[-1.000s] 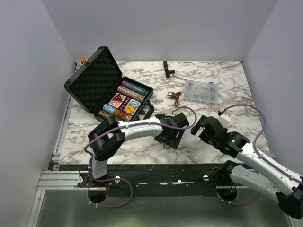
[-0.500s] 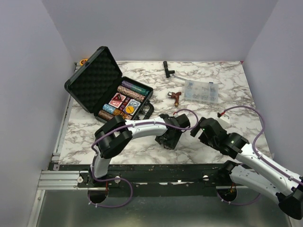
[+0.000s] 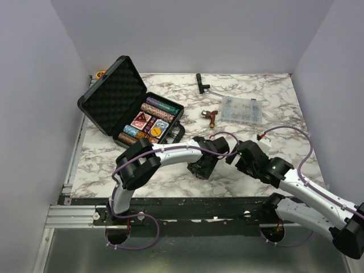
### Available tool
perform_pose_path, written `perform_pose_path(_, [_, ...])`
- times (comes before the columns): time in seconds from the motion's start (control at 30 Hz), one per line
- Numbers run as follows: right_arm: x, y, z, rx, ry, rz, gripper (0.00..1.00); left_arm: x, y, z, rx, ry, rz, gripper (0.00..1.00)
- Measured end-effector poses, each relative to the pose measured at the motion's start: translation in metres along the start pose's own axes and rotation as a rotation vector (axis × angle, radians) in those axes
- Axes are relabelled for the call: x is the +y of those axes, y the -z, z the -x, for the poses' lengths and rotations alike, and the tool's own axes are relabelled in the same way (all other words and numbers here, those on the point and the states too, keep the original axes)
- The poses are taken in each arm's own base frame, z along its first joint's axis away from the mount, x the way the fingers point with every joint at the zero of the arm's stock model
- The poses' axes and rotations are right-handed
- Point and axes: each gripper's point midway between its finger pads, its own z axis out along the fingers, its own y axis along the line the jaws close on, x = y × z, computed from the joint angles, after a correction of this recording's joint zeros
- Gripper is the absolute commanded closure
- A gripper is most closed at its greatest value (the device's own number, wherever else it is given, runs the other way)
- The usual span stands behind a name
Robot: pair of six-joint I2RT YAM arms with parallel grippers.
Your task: Pack up texas hold em set
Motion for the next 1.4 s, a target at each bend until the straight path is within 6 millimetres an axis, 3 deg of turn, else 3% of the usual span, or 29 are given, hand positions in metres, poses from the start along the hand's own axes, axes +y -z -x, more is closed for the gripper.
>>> perform_pose_path(0.23, [0.002, -0.001, -0.001, 0.004, -0.003, 0.008, 0.02, 0.0, 0.0, 0.001, 0.0, -0.014, 0.0, 0.54])
perform_pose_path(0.8, [0.0, -0.003, -0.005, 0.016, -0.002, 0.007, 0.02, -0.003, -0.001, 0.002, -0.001, -0.034, -0.015, 0.46])
perform_pose_path(1.17, [0.001, -0.006, -0.008, 0.028, 0.007, 0.01, 0.02, -0.001, -0.001, 0.003, 0.003, -0.052, -0.007, 0.7])
perform_pose_path(1.4, [-0.002, -0.007, -0.011, 0.036, 0.01, 0.004, 0.02, 0.002, -0.001, 0.004, -0.036, -0.047, -0.014, 0.79])
